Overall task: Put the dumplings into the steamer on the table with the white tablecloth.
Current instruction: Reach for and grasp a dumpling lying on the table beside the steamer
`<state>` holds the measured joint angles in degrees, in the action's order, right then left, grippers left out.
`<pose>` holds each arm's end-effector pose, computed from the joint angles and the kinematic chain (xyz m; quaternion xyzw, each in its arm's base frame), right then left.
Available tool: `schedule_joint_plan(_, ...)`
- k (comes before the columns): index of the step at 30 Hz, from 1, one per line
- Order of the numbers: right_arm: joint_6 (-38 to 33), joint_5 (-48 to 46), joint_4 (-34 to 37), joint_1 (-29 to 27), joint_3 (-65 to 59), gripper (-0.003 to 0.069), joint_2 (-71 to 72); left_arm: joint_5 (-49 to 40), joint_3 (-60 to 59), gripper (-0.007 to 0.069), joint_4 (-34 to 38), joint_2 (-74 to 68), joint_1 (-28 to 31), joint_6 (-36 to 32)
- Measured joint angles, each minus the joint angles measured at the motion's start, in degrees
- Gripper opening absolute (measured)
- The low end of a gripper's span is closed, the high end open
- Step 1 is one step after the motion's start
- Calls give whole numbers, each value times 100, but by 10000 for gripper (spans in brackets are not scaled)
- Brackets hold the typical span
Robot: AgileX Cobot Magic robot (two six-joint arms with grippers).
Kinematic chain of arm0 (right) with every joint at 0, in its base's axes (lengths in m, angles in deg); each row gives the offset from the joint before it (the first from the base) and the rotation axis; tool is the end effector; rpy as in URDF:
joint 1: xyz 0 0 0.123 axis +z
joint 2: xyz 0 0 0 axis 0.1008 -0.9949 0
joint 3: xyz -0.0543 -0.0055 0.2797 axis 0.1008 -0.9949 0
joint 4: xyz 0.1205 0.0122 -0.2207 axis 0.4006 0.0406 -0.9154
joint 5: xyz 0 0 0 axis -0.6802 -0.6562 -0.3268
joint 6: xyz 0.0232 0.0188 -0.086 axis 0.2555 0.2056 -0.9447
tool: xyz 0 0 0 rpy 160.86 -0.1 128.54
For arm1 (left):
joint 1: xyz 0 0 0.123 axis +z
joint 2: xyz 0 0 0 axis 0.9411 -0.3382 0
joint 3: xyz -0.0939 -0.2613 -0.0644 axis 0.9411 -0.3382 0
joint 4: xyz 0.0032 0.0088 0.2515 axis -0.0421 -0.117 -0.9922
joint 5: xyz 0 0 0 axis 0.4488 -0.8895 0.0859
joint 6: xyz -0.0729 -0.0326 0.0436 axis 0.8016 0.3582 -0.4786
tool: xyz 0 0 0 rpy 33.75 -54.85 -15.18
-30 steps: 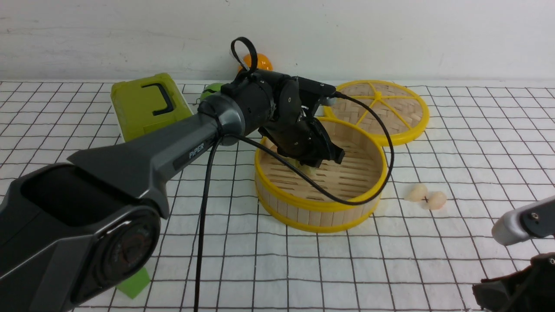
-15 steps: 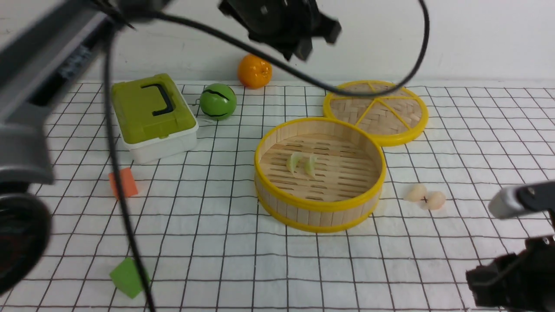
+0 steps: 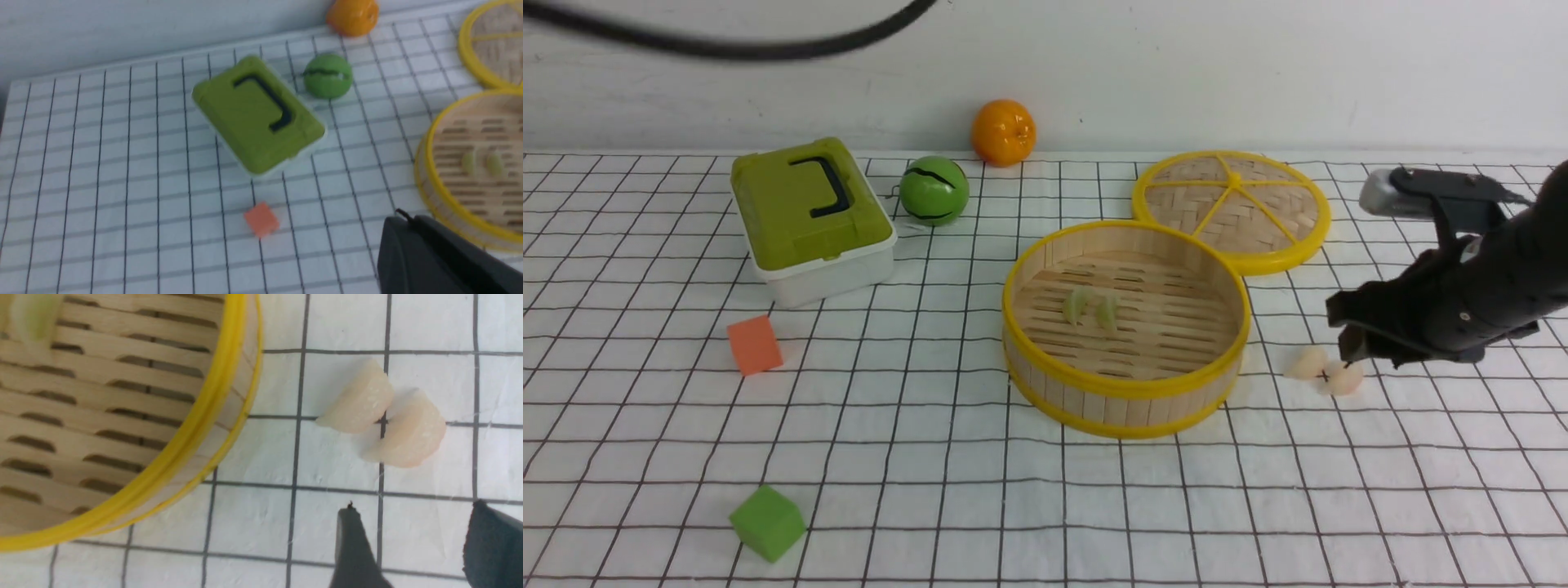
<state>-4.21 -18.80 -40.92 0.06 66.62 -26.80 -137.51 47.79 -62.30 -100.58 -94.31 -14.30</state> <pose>0.3575 0.0477 0.2292 0.0375 0.9572 0.1017 0.2685 0.2486 -0.0811 0.4966 0.0735 0.8950 0.0237 0.4393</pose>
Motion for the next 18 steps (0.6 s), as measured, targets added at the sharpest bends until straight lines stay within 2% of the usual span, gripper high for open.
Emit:
schedule_joint_plan(2, 0, 86, 0, -80, 231, 356, -485, 33, -1290, -13, 164, 982, 111, 137)
schedule_joint_plan(5, 7, 123, 12, -165, 419, 335, -796, 351, -2472, -13, 385, 1721, 118, 256)
schedule_joint_plan(7, 32, 145, 45, -238, 606, 315, -1142, 998, -3791, -13, 735, 2627, 118, 321)
schedule_joint_plan(10, 52, 290, 62, -249, 704, 308, -1370, 1669, -5006, -13, 1003, 3220, 118, 412)
schedule_joint_plan(15, 52, 503, 272, -249, 749, 304, -1552, 1939, -6267, -13, 990, 3579, 118, 436)
schedule_joint_plan(17, 54, 523, 327, -249, 759, 290, -1579, 2002, -6689, -13, 977, 3615, 118, 450)
schedule_joint_plan(18, 54, 532, 333, -249, 759, 255, -1579, 2104, -6932, -13, 977, 3622, 118, 456)
